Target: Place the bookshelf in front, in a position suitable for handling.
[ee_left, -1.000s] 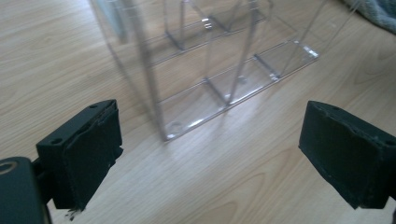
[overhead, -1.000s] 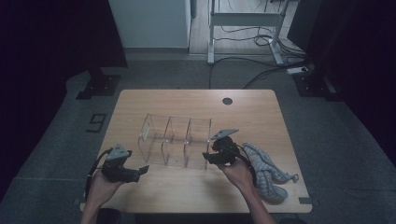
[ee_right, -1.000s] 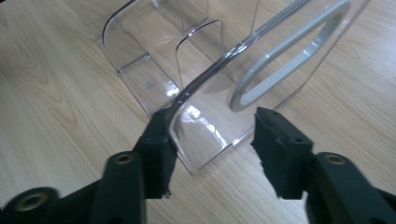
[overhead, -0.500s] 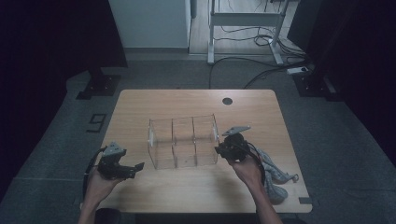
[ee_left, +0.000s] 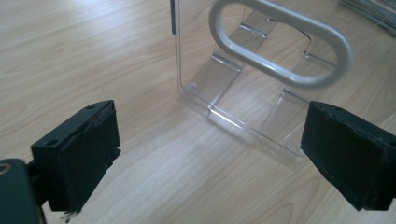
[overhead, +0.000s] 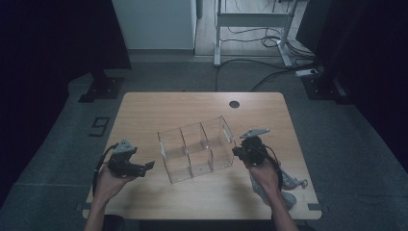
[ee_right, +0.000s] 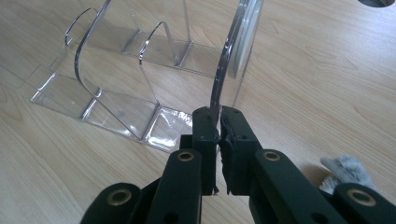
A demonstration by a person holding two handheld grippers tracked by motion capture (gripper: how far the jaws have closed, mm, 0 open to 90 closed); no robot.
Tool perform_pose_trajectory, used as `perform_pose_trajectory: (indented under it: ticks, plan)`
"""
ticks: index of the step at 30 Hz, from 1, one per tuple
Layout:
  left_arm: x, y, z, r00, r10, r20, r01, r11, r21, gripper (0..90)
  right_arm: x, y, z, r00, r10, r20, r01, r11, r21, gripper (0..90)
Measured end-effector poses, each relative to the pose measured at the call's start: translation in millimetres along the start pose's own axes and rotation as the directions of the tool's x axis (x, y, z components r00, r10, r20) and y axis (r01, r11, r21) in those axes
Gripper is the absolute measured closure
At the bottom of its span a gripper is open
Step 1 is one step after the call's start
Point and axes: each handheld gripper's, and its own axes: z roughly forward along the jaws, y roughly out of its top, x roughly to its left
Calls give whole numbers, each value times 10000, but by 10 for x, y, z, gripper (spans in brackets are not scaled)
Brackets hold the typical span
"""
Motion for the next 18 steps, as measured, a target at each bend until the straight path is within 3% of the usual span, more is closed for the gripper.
perform_pose_trajectory:
  ticks: [18]
  plan:
    - [-166, 238, 233, 9951, 729, 667, -706, 9969, -358, 103, -170, -130, -151, 9996, -201, -203, 202, 9998, 42, 859]
